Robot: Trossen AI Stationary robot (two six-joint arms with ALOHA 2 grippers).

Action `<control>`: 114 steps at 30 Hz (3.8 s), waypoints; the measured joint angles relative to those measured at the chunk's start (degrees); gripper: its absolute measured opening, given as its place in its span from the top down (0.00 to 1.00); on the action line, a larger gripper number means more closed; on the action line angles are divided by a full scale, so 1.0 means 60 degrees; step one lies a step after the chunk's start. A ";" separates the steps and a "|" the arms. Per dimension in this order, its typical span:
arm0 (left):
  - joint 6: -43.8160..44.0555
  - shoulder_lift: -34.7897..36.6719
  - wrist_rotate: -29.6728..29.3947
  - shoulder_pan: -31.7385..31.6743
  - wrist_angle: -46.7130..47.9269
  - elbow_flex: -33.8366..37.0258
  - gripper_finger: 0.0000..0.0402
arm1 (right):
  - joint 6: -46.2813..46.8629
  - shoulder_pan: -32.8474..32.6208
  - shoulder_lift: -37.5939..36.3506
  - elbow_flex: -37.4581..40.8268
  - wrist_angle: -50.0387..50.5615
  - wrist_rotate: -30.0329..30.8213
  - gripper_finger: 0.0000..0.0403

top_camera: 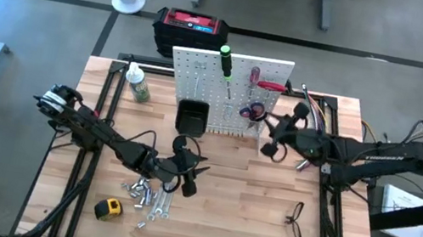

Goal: Hang tools onto peg board
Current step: Hang the black pliers on the pegboard, then hang the left silver wrench on the pegboard

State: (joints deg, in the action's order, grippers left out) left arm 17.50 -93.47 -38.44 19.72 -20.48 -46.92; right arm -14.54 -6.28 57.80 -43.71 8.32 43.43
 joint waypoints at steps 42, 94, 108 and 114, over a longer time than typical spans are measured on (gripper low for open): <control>0.1119 0.0397 -0.1293 0.0708 0.2322 0.0275 0.69 | -0.5422 -0.0091 0.6643 0.1236 -1.2425 0.3506 1.00; 0.1429 0.0714 -0.1512 0.0278 0.1075 0.0721 0.69 | 0.1166 -0.1614 0.0289 0.3951 -0.5262 -0.3899 1.00; 0.1687 0.0678 0.0176 -0.0402 0.0575 0.0327 0.71 | 0.1264 -0.1166 0.0466 0.5360 -0.7235 -0.4391 1.00; 0.1950 0.0656 0.0319 -0.0206 0.2330 -0.0289 0.71 | 0.1442 -0.1166 0.0713 0.5131 -0.7512 -0.4272 1.00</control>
State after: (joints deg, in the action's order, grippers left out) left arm 29.20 -89.54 -36.52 18.48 -6.50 -48.65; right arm -5.89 -13.28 62.08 -12.93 -36.76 17.80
